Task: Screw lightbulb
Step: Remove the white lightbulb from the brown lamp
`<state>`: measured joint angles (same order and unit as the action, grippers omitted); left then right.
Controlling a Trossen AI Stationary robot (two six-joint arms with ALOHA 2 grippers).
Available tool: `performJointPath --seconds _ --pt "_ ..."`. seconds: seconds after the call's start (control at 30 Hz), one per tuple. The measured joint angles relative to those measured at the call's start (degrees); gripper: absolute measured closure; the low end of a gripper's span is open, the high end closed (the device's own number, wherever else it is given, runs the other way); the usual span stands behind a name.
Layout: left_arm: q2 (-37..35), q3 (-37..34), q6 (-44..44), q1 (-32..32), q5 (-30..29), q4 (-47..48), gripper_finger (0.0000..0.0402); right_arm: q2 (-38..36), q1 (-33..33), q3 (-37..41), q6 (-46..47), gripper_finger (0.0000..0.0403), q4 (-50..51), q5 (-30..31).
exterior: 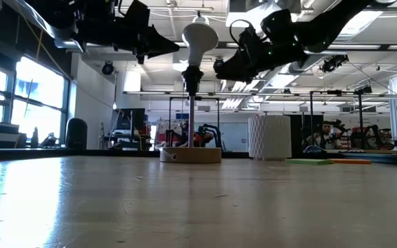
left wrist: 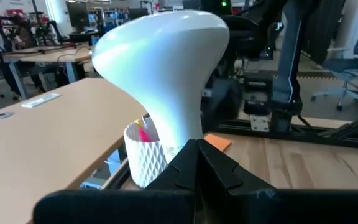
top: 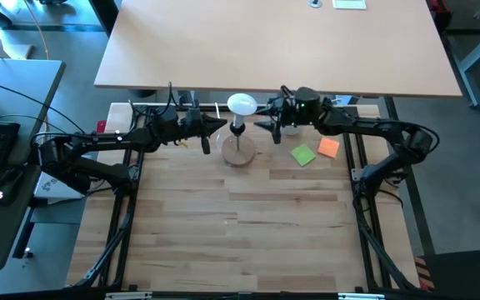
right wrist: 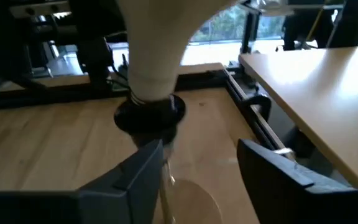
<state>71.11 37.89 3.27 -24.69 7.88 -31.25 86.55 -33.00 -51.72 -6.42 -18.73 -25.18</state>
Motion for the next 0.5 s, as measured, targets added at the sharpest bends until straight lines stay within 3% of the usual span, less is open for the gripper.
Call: performJointPath --seconds 0.2,0.5 --pt "0.0 0.0 0.0 0.0 0.0 0.6 0.0401 7.0 2.3 0.0 5.1 0.0156 -14.0 -1.8" --pt "0.3 0.0 0.0 0.0 0.0 0.3 0.0401 12.4 3.3 0.0 12.5 0.015 -27.6 -8.3"
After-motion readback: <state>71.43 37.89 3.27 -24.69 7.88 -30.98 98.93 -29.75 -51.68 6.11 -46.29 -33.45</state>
